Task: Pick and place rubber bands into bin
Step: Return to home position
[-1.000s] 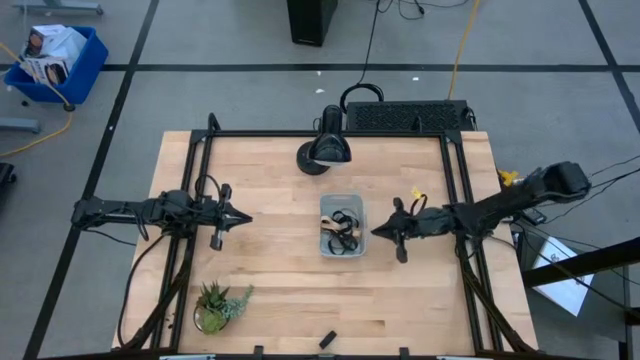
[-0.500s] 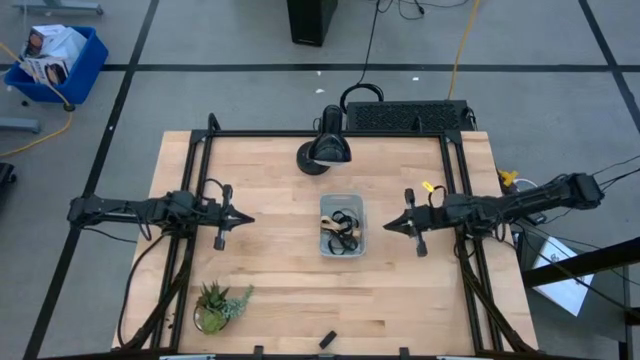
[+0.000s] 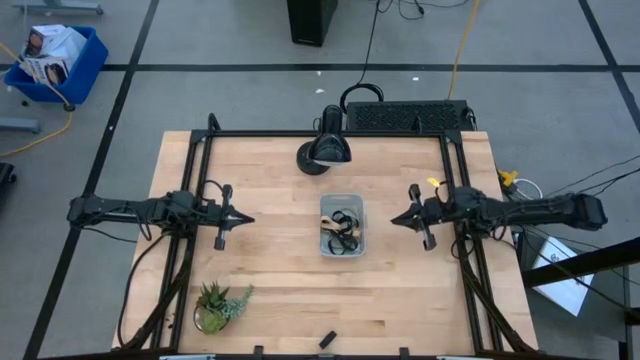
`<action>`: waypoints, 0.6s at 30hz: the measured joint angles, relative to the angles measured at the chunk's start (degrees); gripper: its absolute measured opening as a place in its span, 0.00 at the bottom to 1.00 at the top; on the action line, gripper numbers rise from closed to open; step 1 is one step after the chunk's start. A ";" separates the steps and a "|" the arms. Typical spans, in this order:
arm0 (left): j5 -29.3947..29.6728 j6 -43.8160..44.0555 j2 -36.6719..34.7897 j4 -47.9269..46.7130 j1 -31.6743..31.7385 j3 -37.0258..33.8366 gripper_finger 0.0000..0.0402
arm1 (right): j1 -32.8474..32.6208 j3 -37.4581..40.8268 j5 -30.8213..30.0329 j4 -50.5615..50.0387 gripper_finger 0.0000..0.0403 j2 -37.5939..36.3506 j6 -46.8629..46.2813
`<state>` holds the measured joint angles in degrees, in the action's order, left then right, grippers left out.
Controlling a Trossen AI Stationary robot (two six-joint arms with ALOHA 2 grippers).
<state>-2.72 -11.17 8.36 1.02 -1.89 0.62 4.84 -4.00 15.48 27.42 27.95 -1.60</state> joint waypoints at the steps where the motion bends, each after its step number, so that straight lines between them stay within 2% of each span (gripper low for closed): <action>1: 0.00 -0.28 0.00 0.13 0.00 0.00 0.00 | 0.75 0.46 0.67 0.54 0.00 -0.59 -0.49; 13: 0.20 -0.60 0.00 -0.07 0.04 0.00 0.00 | 6.09 1.90 1.27 -0.72 0.00 -2.63 -1.00; 18: 0.21 0.15 0.00 -0.11 0.04 0.00 0.00 | 6.43 3.05 -0.49 1.24 0.00 -2.65 -1.55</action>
<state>-2.51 -11.02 8.36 0.92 -1.85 0.62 11.27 -0.95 14.99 28.66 25.30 -3.15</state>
